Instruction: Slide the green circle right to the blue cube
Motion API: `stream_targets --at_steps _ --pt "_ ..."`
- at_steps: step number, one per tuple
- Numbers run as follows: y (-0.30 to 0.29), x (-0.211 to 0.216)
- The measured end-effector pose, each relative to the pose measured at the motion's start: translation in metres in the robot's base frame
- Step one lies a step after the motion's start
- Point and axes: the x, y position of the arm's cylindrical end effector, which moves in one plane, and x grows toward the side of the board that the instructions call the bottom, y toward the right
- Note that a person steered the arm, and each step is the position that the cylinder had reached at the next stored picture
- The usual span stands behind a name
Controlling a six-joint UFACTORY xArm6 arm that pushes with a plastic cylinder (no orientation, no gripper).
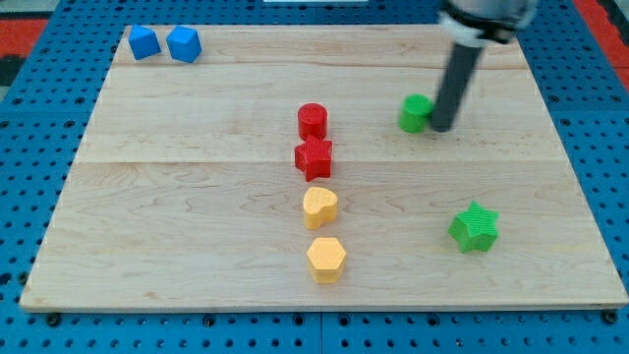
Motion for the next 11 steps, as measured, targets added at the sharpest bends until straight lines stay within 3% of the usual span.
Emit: stream_targets --at_steps 2,3,4,5,6,7,11 --pt "-0.082 -0.095" --pt "-0.139 -0.096" --pt "-0.133 -0.08" --pt "-0.167 -0.082" --pt "-0.182 -0.052" --pt "-0.203 -0.101" --pt "-0.184 -0.137"
